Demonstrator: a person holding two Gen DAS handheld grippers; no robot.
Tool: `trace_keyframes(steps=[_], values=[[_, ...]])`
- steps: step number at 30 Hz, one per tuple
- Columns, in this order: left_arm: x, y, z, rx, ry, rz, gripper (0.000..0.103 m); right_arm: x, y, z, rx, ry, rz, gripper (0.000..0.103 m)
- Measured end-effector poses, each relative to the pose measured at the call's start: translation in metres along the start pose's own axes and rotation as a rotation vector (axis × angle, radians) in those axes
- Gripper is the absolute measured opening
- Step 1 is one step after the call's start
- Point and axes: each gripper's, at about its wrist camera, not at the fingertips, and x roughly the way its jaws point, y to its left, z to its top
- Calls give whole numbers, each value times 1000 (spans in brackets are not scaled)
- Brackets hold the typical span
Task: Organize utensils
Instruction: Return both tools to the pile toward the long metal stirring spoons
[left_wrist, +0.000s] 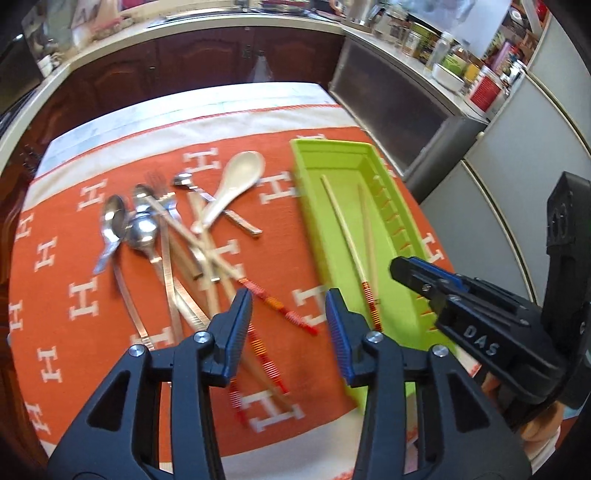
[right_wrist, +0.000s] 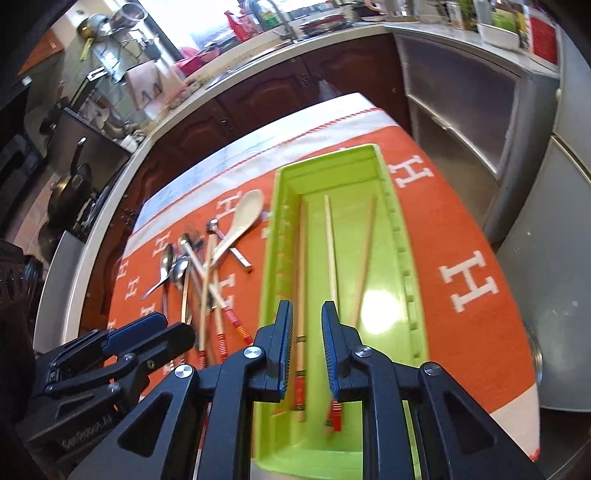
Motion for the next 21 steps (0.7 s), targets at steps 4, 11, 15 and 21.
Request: trace_keyframes(steps=[4, 11, 15, 21], values=[[-13, 30, -8, -39, -14, 16, 38, -2, 26, -3, -50, 10, 29, 16], [-36, 95, -27, -160, -37, 33, 38, 5, 77, -11, -141, 41, 80, 16], [-39, 119, -37, -206, -48, 54, 38, 13, 100, -16, -184, 66, 107, 16], [-19, 150, -49, -289, -18, 66, 38, 32, 128, -25, -224, 96, 157, 16]])
